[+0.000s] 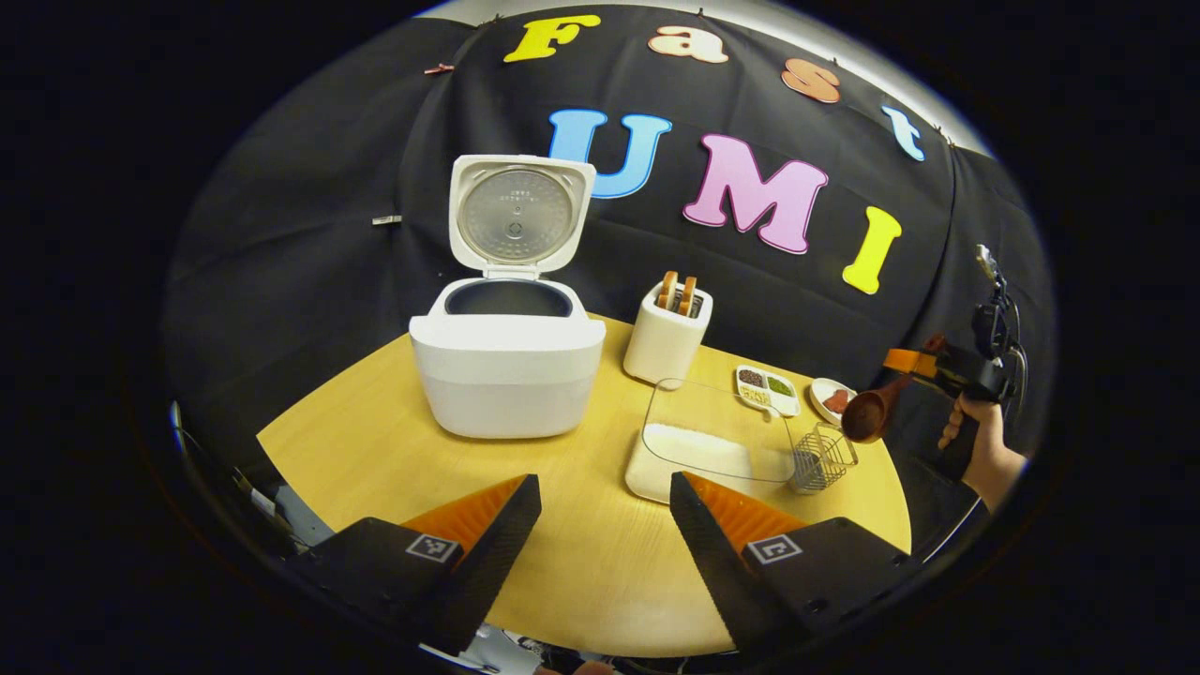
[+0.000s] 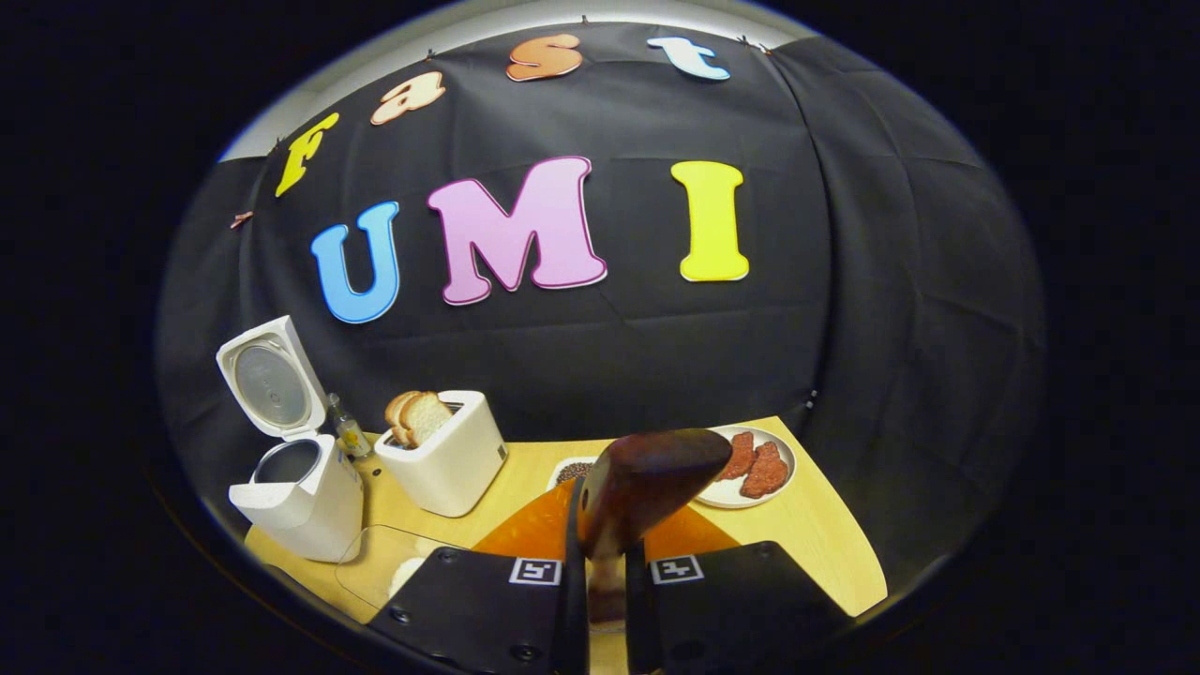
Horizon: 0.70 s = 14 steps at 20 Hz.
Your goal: Close the left gripper, press the button to open the rice cooker; take a wooden spoon from the chopstick holder with the right hand, scoop a spoonful of rice and pour it into the rice cooker, then put the wooden spoon back into the chopstick holder.
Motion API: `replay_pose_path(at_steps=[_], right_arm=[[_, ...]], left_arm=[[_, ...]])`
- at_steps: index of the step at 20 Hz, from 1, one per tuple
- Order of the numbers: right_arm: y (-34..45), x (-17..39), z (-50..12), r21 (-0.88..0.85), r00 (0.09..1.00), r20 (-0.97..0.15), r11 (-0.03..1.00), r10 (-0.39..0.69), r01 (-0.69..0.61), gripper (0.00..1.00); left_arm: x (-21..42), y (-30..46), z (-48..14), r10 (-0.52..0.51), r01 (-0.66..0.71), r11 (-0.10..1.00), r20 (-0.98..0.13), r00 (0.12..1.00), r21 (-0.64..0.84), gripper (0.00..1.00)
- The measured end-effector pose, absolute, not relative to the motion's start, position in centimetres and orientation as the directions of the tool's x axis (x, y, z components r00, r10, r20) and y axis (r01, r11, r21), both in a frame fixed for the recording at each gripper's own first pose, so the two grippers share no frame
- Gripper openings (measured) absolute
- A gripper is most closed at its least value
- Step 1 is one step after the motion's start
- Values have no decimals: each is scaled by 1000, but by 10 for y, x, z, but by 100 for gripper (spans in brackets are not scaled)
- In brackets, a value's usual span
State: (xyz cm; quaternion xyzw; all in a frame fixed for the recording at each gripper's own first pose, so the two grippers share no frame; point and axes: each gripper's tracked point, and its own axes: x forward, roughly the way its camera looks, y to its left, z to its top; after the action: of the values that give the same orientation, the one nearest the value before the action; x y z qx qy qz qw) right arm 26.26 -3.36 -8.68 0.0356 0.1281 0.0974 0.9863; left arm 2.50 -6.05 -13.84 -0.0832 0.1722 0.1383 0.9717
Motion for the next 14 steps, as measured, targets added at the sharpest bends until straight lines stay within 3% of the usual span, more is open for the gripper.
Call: replay_pose_path(at_steps=[4, 14], right_arm=[[11, 246, -74, 116, 939, -235, 966, 253, -231, 20], [107, 226, -115, 119, 901, -277, 943, 333, -312, 19]], left_arm=[[14, -24, -118, 256, -290, 954, -298, 920, -77, 96], [-1, 35, -145, 255, -305, 948, -349, 902, -95, 96]])
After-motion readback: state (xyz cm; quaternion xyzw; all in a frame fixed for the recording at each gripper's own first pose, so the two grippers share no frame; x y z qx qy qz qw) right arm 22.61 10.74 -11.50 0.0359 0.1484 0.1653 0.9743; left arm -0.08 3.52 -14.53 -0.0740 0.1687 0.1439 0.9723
